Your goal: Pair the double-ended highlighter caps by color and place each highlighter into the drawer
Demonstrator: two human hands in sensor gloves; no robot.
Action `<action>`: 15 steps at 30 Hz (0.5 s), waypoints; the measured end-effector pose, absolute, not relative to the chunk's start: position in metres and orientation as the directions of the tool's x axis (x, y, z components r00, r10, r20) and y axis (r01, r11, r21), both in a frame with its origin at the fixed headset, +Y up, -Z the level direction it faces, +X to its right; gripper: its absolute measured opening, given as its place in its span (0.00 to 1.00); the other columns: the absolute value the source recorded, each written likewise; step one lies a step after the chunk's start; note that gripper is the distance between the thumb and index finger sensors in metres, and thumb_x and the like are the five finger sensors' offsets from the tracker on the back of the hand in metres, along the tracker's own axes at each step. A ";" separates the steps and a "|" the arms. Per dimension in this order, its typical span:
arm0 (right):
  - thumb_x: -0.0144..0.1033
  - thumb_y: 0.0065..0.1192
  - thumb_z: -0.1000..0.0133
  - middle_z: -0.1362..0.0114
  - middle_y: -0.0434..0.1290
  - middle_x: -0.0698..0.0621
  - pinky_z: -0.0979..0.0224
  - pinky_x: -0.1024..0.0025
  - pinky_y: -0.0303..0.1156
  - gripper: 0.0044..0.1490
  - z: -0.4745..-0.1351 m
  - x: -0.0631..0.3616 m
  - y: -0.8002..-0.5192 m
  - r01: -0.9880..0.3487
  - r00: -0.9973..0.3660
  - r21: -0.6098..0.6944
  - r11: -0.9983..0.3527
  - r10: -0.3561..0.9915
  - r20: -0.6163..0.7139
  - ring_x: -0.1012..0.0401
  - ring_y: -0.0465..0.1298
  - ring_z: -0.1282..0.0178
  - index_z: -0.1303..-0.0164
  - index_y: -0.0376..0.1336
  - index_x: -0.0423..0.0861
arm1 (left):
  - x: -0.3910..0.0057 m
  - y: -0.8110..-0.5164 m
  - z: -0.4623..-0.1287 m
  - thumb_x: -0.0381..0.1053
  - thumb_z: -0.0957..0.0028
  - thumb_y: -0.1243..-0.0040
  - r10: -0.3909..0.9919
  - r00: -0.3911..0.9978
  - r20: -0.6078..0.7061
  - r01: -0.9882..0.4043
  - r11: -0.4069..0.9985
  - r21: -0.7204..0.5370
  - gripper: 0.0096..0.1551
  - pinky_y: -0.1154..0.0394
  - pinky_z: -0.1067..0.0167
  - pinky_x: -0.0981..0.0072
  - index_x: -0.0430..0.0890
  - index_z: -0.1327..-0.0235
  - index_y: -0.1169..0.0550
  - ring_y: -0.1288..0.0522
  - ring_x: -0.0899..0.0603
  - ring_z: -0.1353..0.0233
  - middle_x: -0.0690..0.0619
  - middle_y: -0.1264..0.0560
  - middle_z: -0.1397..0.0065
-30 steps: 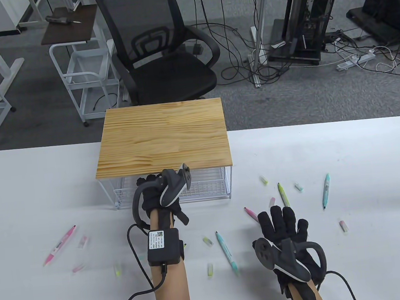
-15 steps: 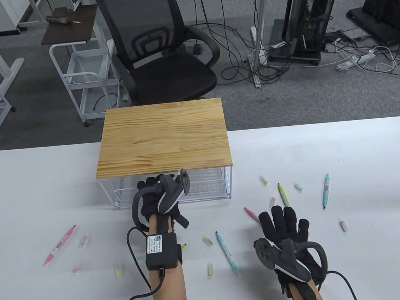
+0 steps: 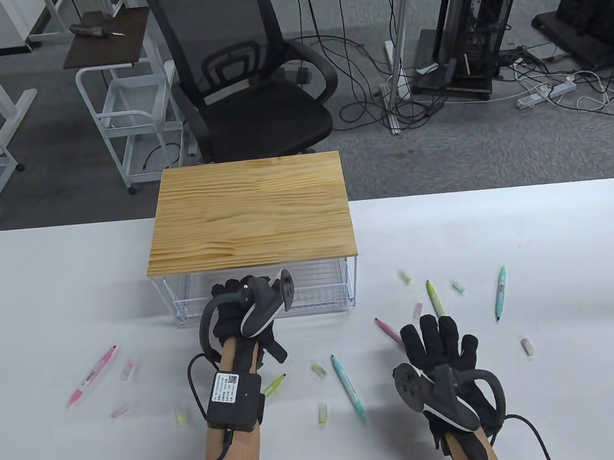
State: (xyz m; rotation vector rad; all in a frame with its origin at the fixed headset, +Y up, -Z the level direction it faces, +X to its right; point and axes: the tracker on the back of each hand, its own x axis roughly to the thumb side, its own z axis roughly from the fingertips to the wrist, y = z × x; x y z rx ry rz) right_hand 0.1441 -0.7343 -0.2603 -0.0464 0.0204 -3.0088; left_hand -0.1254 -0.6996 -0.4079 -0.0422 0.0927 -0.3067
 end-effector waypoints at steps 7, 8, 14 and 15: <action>0.62 0.47 0.40 0.08 0.38 0.40 0.19 0.30 0.47 0.50 -0.261 0.146 -0.734 0.132 -0.991 -0.011 -0.991 -0.133 0.022 0.37 0.39 0.12 0.13 0.37 0.52 | -0.127 -0.696 -0.378 0.54 0.40 0.52 -0.334 0.942 -0.018 0.332 0.941 -0.060 0.21 0.31 0.25 0.41 0.67 0.38 0.22 0.18 0.44 0.28 0.60 0.17 0.27; 0.62 0.47 0.40 0.08 0.38 0.40 0.18 0.31 0.47 0.51 -0.260 0.146 -0.734 0.134 -0.991 -0.011 -0.991 -0.134 0.022 0.37 0.39 0.12 0.13 0.36 0.52 | -0.127 -0.696 -0.375 0.54 0.40 0.52 -0.343 0.939 -0.012 0.342 0.938 -0.056 0.21 0.31 0.25 0.41 0.68 0.38 0.22 0.18 0.44 0.28 0.60 0.17 0.27; 0.62 0.47 0.40 0.08 0.39 0.40 0.18 0.30 0.47 0.50 -0.261 0.147 -0.734 0.135 -0.991 -0.012 -0.991 -0.135 0.019 0.37 0.39 0.12 0.13 0.37 0.52 | -0.122 -0.698 -0.359 0.54 0.39 0.52 -0.401 0.916 0.017 0.402 0.915 -0.030 0.20 0.31 0.24 0.43 0.67 0.37 0.23 0.18 0.46 0.28 0.61 0.17 0.28; 0.62 0.47 0.40 0.08 0.39 0.40 0.19 0.30 0.47 0.50 -0.261 0.147 -0.734 0.134 -0.991 -0.011 -0.991 -0.134 0.020 0.37 0.39 0.12 0.13 0.36 0.52 | -0.122 -0.698 -0.357 0.53 0.39 0.52 -0.411 0.911 0.035 0.412 0.910 -0.042 0.20 0.31 0.24 0.43 0.67 0.36 0.24 0.18 0.46 0.28 0.61 0.18 0.27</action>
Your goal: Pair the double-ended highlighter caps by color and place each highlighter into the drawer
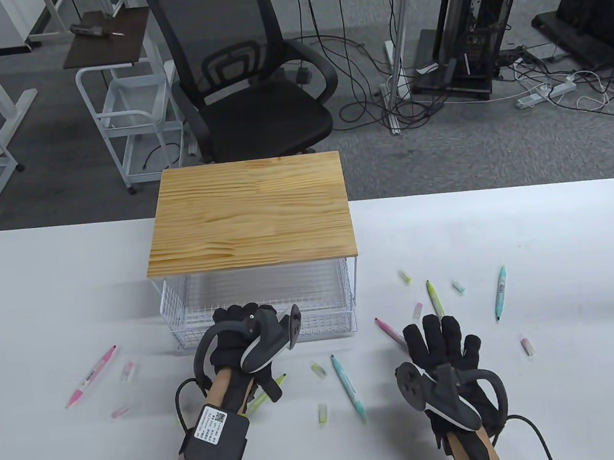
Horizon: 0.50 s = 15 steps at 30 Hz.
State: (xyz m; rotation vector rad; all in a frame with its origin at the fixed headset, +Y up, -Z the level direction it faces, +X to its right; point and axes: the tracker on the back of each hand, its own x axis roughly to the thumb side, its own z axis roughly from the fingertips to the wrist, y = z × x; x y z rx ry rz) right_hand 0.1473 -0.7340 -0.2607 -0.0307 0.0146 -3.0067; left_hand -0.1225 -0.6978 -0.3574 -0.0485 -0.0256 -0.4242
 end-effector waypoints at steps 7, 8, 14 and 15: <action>0.62 0.47 0.40 0.08 0.39 0.40 0.18 0.30 0.47 0.50 -0.261 0.148 -0.734 0.142 -0.990 -0.007 -0.990 -0.142 0.021 0.37 0.39 0.12 0.13 0.37 0.53 | -0.128 -0.690 -0.344 0.57 0.40 0.51 -0.381 0.923 0.059 0.384 0.921 -0.063 0.27 0.35 0.21 0.40 0.66 0.26 0.33 0.24 0.45 0.21 0.60 0.24 0.20; 0.62 0.47 0.40 0.08 0.39 0.40 0.19 0.30 0.47 0.50 -0.261 0.149 -0.734 0.142 -0.990 -0.007 -0.990 -0.142 0.021 0.37 0.39 0.12 0.13 0.37 0.52 | -0.128 -0.688 -0.341 0.58 0.40 0.51 -0.372 0.926 0.060 0.375 0.926 -0.050 0.30 0.36 0.20 0.40 0.65 0.23 0.37 0.26 0.45 0.20 0.60 0.26 0.19; 0.62 0.47 0.40 0.08 0.39 0.40 0.19 0.30 0.47 0.50 -0.262 0.152 -0.733 0.145 -0.989 -0.005 -0.989 -0.145 0.010 0.37 0.39 0.12 0.13 0.37 0.53 | -0.135 -0.683 -0.297 0.62 0.43 0.48 -0.224 0.967 0.121 0.215 0.973 0.082 0.35 0.37 0.20 0.39 0.62 0.20 0.39 0.30 0.43 0.18 0.56 0.30 0.17; 0.62 0.47 0.40 0.08 0.39 0.40 0.18 0.30 0.47 0.50 -0.262 0.152 -0.733 0.148 -0.989 -0.004 -0.989 -0.148 0.009 0.37 0.39 0.12 0.13 0.37 0.53 | -0.136 -0.686 -0.294 0.63 0.43 0.47 -0.214 0.969 0.124 0.206 0.976 0.068 0.34 0.36 0.20 0.40 0.62 0.21 0.37 0.29 0.43 0.19 0.56 0.29 0.19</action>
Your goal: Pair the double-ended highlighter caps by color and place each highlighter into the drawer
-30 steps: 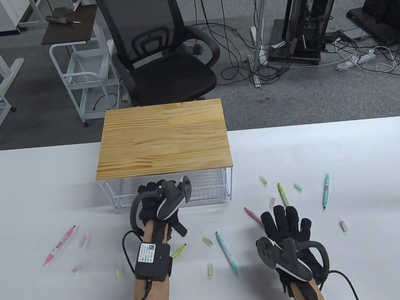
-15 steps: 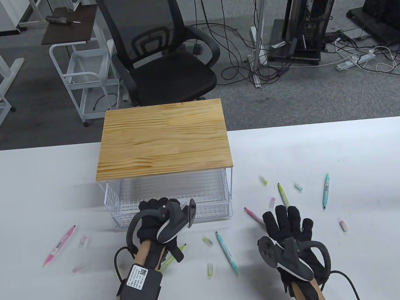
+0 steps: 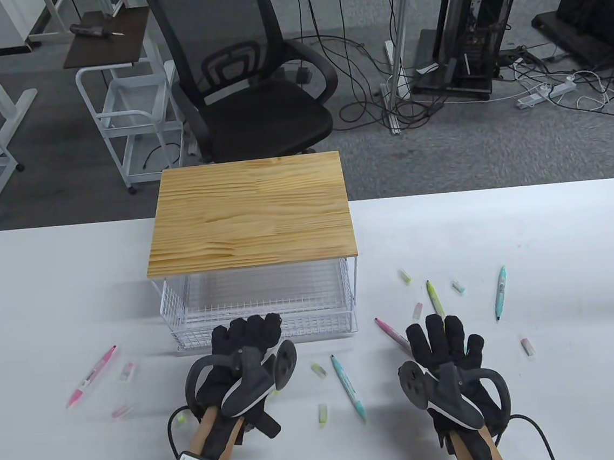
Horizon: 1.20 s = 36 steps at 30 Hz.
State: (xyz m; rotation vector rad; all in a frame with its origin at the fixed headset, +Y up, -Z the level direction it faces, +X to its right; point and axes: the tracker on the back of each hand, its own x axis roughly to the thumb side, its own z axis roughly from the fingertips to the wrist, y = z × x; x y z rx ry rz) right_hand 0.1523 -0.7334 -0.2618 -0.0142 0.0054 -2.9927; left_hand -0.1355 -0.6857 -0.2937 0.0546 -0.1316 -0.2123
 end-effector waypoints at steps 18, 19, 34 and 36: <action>0.62 0.47 0.40 0.08 0.39 0.40 0.18 0.31 0.47 0.50 -0.264 0.156 -0.739 0.191 -0.981 0.021 -0.981 -0.191 -0.011 0.37 0.39 0.12 0.13 0.37 0.52 | -0.149 -0.754 -0.296 0.71 0.54 0.38 -0.352 0.932 0.092 0.362 0.875 -0.320 0.41 0.24 0.36 0.52 0.54 0.28 0.28 0.21 0.51 0.48 0.61 0.20 0.53; 0.62 0.47 0.40 0.08 0.39 0.40 0.19 0.30 0.47 0.50 -0.264 0.156 -0.739 0.193 -0.981 0.021 -0.981 -0.193 -0.011 0.37 0.39 0.12 0.13 0.37 0.52 | -0.150 -0.755 -0.296 0.70 0.54 0.38 -0.353 0.931 0.093 0.364 0.874 -0.322 0.41 0.24 0.36 0.52 0.54 0.29 0.28 0.21 0.51 0.49 0.62 0.20 0.54; 0.62 0.47 0.40 0.08 0.39 0.40 0.19 0.30 0.47 0.50 -0.264 0.157 -0.740 0.190 -0.982 0.022 -0.982 -0.190 -0.011 0.37 0.40 0.12 0.13 0.37 0.52 | -0.146 -0.768 -0.298 0.66 0.49 0.37 -0.401 0.911 0.096 0.410 0.861 -0.301 0.32 0.23 0.39 0.52 0.52 0.34 0.25 0.20 0.51 0.52 0.62 0.20 0.60; 0.62 0.47 0.40 0.08 0.39 0.40 0.18 0.31 0.47 0.50 -0.264 0.157 -0.740 0.190 -0.982 0.022 -0.981 -0.191 -0.012 0.37 0.40 0.12 0.13 0.37 0.52 | -0.146 -0.767 -0.298 0.65 0.49 0.37 -0.399 0.912 0.094 0.408 0.863 -0.299 0.32 0.23 0.39 0.52 0.52 0.35 0.25 0.20 0.51 0.53 0.62 0.20 0.60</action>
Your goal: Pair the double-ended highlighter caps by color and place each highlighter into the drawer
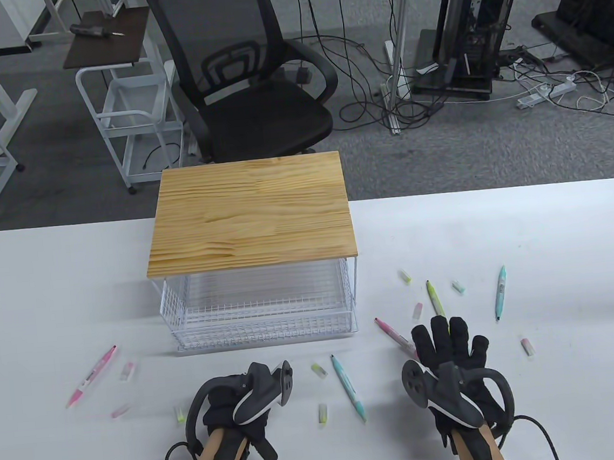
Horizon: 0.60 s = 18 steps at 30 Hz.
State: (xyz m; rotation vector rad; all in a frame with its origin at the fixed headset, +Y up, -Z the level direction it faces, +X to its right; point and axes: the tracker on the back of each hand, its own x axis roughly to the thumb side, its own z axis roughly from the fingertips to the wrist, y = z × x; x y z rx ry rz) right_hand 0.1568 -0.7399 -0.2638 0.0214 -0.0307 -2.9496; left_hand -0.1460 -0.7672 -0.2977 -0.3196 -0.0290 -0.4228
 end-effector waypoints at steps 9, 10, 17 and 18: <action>0.62 0.47 0.40 0.08 0.39 0.40 0.19 0.30 0.47 0.50 -0.264 0.158 -0.741 0.183 -0.983 0.025 -0.983 -0.183 -0.018 0.37 0.40 0.12 0.13 0.37 0.52 | -0.144 -0.767 -0.296 0.63 0.47 0.38 -0.403 0.910 0.099 0.414 0.864 -0.287 0.29 0.23 0.37 0.51 0.52 0.36 0.24 0.21 0.51 0.52 0.62 0.20 0.60; 0.62 0.47 0.40 0.08 0.39 0.40 0.19 0.30 0.47 0.50 -0.264 0.158 -0.741 0.182 -0.983 0.025 -0.983 -0.183 -0.018 0.37 0.40 0.12 0.13 0.37 0.52 | -0.143 -0.766 -0.295 0.63 0.47 0.38 -0.403 0.909 0.103 0.416 0.865 -0.282 0.29 0.24 0.37 0.51 0.53 0.36 0.24 0.21 0.51 0.51 0.62 0.21 0.59; 0.61 0.48 0.40 0.08 0.40 0.40 0.18 0.32 0.47 0.50 -0.264 0.158 -0.739 0.162 -0.987 0.023 -0.986 -0.163 -0.018 0.38 0.41 0.12 0.13 0.37 0.52 | -0.131 -0.748 -0.285 0.62 0.46 0.41 -0.444 0.882 0.158 0.469 0.862 -0.193 0.27 0.33 0.25 0.44 0.61 0.32 0.28 0.27 0.47 0.33 0.59 0.25 0.36; 0.60 0.50 0.40 0.08 0.42 0.41 0.18 0.33 0.48 0.50 -0.264 0.158 -0.734 0.150 -0.989 0.014 -0.989 -0.150 -0.018 0.39 0.44 0.11 0.13 0.38 0.52 | -0.127 -0.741 -0.282 0.62 0.46 0.42 -0.432 0.884 0.180 0.460 0.872 -0.167 0.27 0.35 0.23 0.41 0.61 0.32 0.28 0.29 0.45 0.27 0.58 0.28 0.27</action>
